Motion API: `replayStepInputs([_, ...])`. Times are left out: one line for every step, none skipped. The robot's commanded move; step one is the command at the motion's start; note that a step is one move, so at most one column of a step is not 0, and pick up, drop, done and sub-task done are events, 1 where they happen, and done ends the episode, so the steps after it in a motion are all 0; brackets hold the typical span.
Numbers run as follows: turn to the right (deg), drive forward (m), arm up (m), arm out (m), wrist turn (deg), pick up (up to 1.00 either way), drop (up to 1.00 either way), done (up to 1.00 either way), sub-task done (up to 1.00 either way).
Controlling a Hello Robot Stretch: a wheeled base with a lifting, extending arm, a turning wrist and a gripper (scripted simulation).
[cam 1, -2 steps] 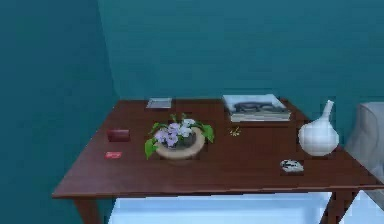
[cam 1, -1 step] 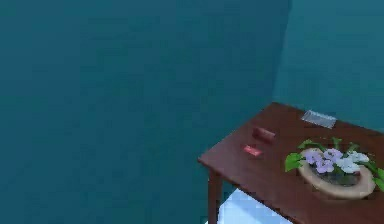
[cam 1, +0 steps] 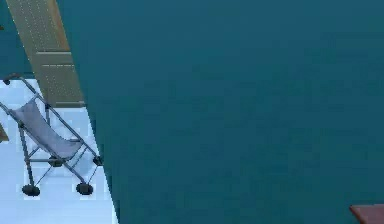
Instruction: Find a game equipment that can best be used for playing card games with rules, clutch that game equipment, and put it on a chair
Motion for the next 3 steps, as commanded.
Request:
replayStepInputs([-21.0, 0.00, 0.00, 0.00, 0.0, 0.00, 0.00, 0.00, 0.00])
replayStepInputs([45.0, 0.00, 0.00, 0.00, 0.0, 0.00, 0.00, 0.00, 0.00])
replayStepInputs([45.0, 0.00, 0.00, 0.00, 0.0, 0.00, 0.00, 0.00, 0.00])
